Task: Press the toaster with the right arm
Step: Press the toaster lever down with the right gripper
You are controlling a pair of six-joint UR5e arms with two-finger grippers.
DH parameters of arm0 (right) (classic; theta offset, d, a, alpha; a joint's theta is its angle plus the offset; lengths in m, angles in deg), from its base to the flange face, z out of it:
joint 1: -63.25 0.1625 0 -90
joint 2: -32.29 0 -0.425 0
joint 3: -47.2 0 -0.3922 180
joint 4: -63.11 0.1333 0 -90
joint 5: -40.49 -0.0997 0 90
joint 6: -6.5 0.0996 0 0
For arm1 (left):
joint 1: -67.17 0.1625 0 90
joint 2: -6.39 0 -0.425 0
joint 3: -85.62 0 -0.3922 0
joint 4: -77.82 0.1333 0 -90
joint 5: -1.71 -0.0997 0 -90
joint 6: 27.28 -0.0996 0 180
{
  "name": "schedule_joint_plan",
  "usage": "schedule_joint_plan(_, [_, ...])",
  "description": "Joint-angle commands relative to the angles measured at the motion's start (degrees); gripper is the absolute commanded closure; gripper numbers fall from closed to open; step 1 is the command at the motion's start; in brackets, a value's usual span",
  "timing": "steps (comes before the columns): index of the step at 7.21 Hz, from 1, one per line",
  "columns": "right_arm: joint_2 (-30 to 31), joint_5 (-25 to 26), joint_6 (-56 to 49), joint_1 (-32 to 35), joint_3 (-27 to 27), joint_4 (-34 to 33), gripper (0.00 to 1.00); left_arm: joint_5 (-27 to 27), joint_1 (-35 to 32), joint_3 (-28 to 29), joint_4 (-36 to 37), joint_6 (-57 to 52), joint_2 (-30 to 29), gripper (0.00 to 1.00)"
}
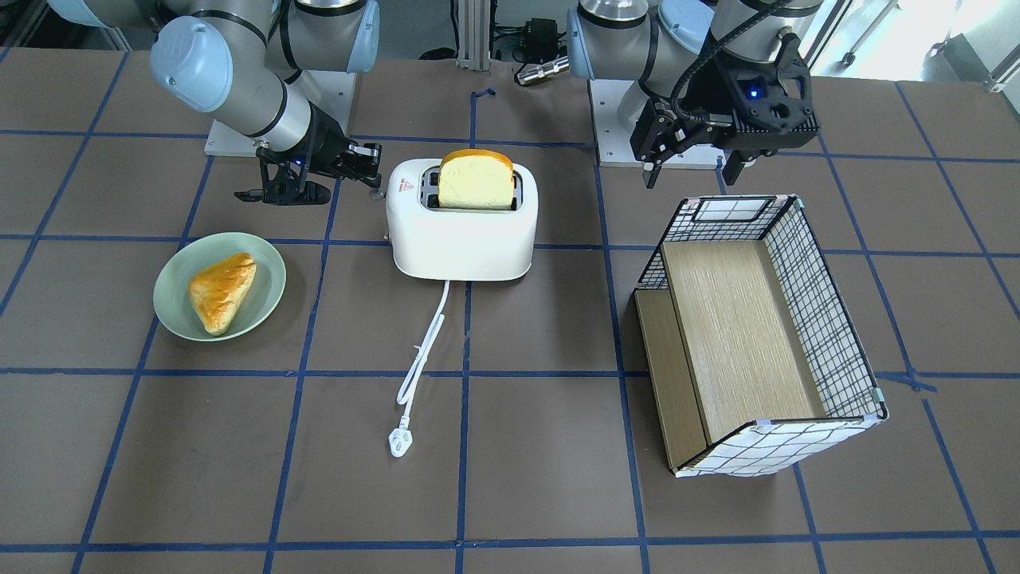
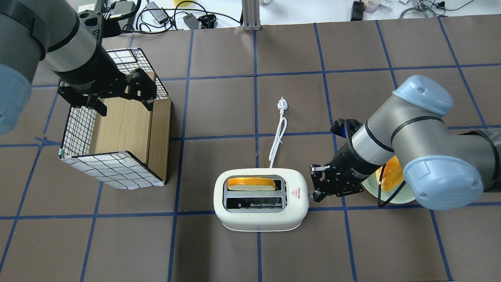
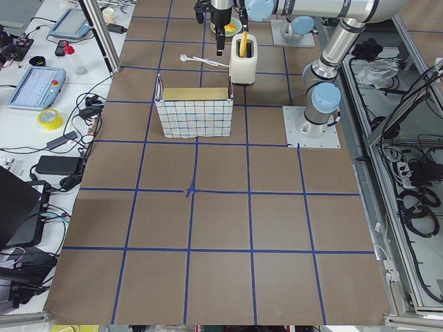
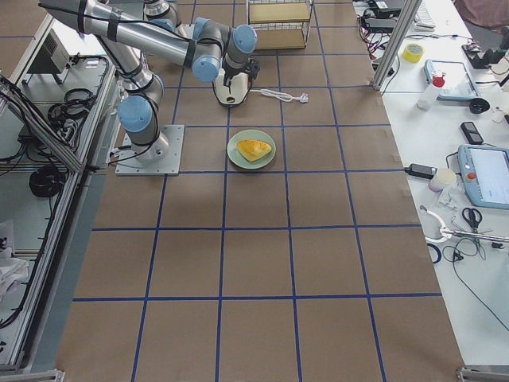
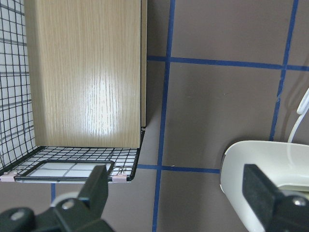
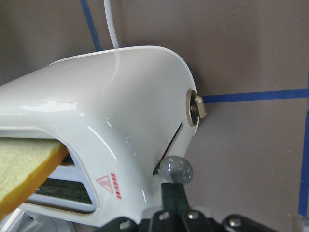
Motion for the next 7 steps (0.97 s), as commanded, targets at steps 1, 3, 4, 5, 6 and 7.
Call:
schedule_joint_plan(1, [-0.45, -0.06, 0.34, 0.08, -0.03, -1.09, 1.0, 0.0, 0.0, -0.01, 0.0, 0.0, 0.0, 0.0])
schedule_joint_plan(3, [-0.54, -0.06, 0.52, 0.08, 0.06, -1.71, 1.0, 0.0, 0.0, -0.01, 0.0, 0.0, 0.0, 0.0])
schedule_joint_plan(4, [-0.54, -0.06, 0.52, 0.08, -0.03, -1.8, 1.0, 0.0, 0.0, -0.01, 0.0, 0.0, 0.0, 0.0])
schedule_joint_plan(5, [-0.63, -0.06, 0.52, -0.01, -0.03, -1.71, 1.0, 0.0, 0.0, -0.01, 0.0, 0.0, 0.0, 0.0])
schedule_joint_plan(6, [-0.8, -0.06, 0.52, 0.08, -0.03, -1.62, 1.0, 0.0, 0.0, -0.01, 0.0, 0.0, 0.0, 0.0])
schedule_joint_plan(7, [-1.67, 0.03, 0.43, 0.17, -0.21, -1.54, 1.0, 0.0, 0.0, -0.01, 0.0, 0.0, 0.0, 0.0])
